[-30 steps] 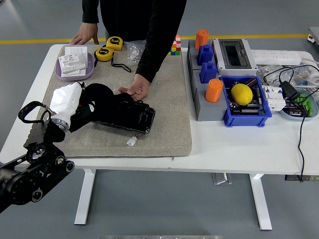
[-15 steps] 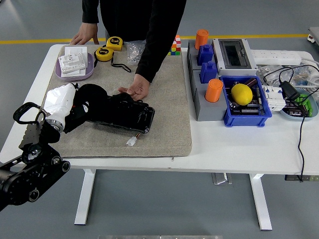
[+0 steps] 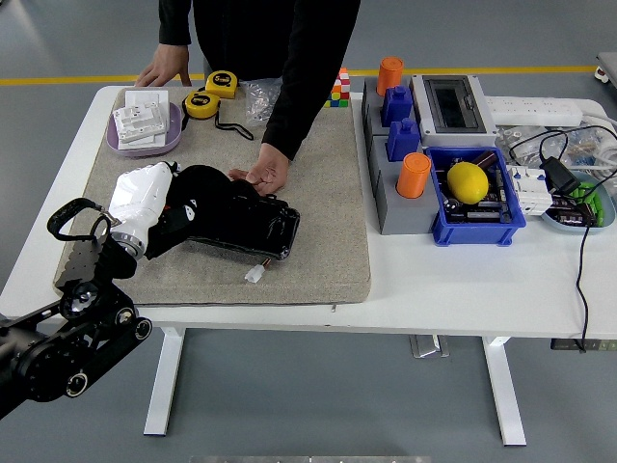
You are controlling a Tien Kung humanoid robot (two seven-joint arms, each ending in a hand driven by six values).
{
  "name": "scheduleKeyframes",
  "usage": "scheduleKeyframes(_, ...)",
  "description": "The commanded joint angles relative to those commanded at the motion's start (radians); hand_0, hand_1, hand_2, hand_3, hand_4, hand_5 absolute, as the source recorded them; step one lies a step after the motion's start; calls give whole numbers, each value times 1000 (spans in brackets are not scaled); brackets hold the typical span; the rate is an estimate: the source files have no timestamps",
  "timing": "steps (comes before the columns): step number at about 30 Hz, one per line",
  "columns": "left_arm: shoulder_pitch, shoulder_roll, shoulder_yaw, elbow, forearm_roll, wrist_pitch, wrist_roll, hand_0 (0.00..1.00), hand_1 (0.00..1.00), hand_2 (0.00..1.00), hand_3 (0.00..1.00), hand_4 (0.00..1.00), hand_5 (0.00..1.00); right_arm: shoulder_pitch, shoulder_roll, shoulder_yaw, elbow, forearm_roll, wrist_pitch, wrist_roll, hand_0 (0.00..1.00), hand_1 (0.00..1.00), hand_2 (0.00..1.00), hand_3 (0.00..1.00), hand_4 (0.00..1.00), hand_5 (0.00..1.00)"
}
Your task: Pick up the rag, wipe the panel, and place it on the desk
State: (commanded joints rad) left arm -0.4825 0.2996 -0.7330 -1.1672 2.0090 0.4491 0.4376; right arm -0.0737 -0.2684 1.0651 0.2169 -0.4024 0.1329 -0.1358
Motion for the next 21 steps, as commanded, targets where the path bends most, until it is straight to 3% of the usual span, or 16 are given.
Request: scheduleKeyframes(21,-46,-21,206,-99,-12,-12,26,257,216,576,513,319,2,4,-3,-5,-3,3,3,2,742,656,696,620,998,564)
